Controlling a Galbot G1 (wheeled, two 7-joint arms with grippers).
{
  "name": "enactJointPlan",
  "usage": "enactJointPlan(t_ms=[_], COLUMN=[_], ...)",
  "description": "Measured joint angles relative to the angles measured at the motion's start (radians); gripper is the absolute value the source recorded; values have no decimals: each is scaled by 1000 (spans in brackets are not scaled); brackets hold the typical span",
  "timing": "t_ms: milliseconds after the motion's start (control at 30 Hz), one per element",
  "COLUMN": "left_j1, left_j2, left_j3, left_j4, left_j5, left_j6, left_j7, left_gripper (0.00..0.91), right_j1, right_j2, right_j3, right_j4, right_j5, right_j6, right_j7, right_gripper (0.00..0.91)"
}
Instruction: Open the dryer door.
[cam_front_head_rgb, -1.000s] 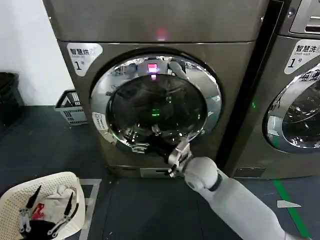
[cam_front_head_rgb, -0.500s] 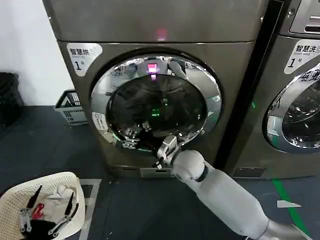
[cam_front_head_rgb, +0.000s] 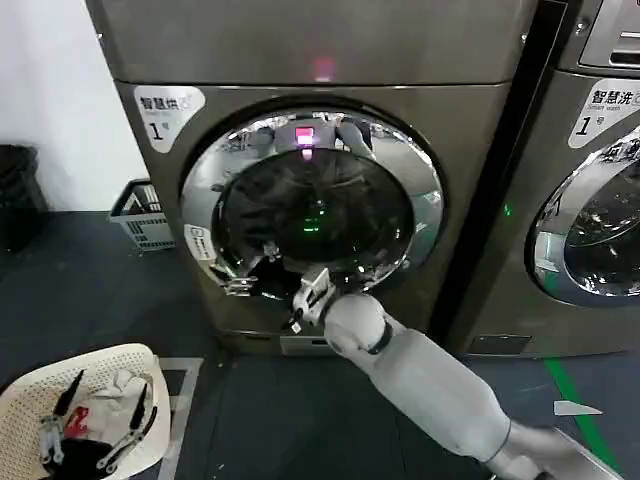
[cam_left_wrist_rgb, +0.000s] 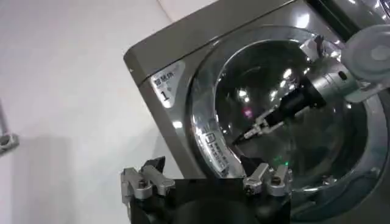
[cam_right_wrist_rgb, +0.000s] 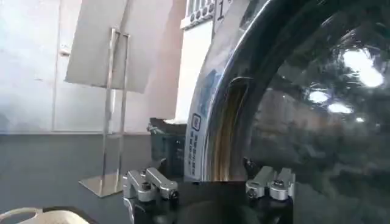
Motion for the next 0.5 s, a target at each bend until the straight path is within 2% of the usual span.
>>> enactJointPlan(t_ms=[500], left_j1=[3], left_j2=[-1], left_j3=[-1], left_j4=[-4], left_j5=[1], left_j6=[-2], left_j7=[0], left_gripper=[907], right_j1=[54], right_j2=[72], right_j3=[-38], right_j4=[-106], right_j5=[-2], right_j6=[13], right_j7=[-30], right_gripper=[907])
